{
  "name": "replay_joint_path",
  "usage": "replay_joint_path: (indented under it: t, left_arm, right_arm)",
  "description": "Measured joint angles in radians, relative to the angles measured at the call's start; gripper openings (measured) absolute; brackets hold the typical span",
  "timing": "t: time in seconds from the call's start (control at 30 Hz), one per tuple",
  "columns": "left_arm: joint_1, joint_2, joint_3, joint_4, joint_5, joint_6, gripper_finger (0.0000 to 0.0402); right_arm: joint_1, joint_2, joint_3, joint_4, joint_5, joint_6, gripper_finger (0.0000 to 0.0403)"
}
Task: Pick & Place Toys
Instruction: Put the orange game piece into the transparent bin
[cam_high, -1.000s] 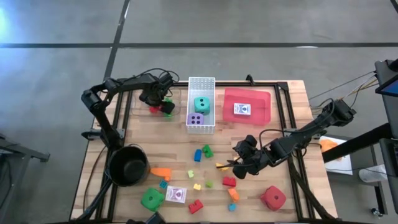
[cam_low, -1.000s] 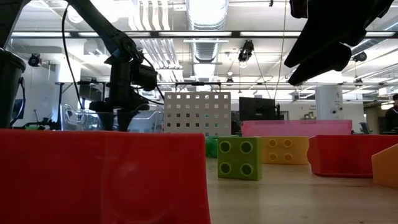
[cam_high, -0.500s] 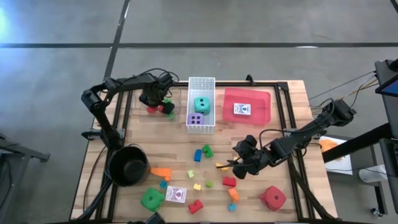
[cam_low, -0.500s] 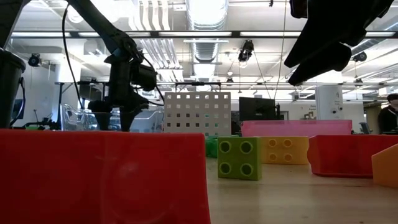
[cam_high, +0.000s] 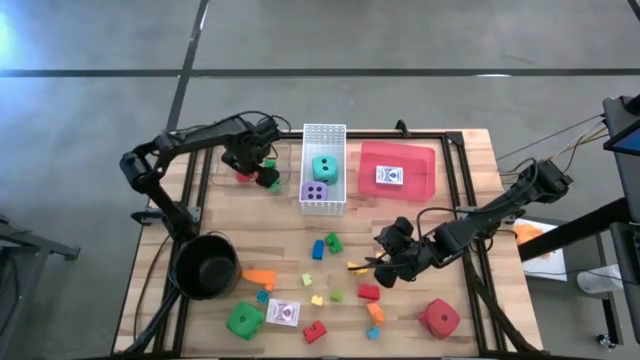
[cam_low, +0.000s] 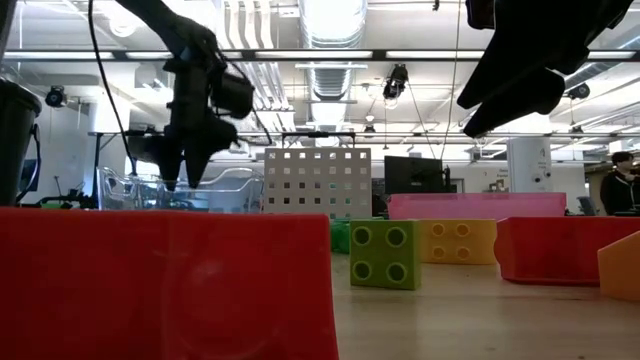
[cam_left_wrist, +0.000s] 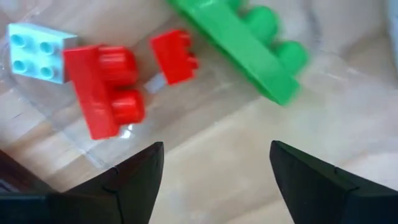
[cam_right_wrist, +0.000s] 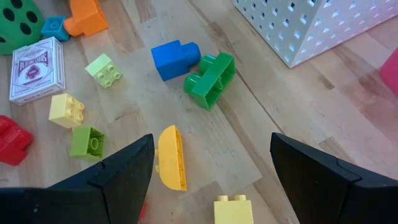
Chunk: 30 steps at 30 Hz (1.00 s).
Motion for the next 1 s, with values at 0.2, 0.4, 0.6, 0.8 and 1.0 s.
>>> replay_joint_path:
  t: [0.2, 0.4, 0.6, 0.8, 1.0]
  left_arm:
    - [-0.138, -0.060, 0.001, -0.026, 0.000, 0.007, 0.0291]
    - [-0.290, -0.083, 0.001, -0.055, 0.001, 0.012, 0.0291]
    - [-0.439, -0.081, 0.001, -0.054, 0.001, 0.063, 0.0291]
    - [-0.560, -0.081, 0.001, -0.026, 0.001, 0.073, 0.0291]
    - [-0.655, -0.081, 0.001, 0.090, -0.026, -0.047, 0.0291]
  right_arm:
    - [0.000, 0.000, 0.000, 0.000, 0.000, -0.003, 0.0309]
    - [0.000, 0.000, 0.000, 0.000, 0.000, -0.004, 0.0309]
    - [0.001, 0.000, 0.000, 0.000, 0.000, -0.003, 0.0309]
    - [0.004, 0.000, 0.000, 0.000, 0.000, -0.006, 0.0309]
    - [0.004, 0.000, 0.000, 0.000, 0.000, -0.007, 0.0309]
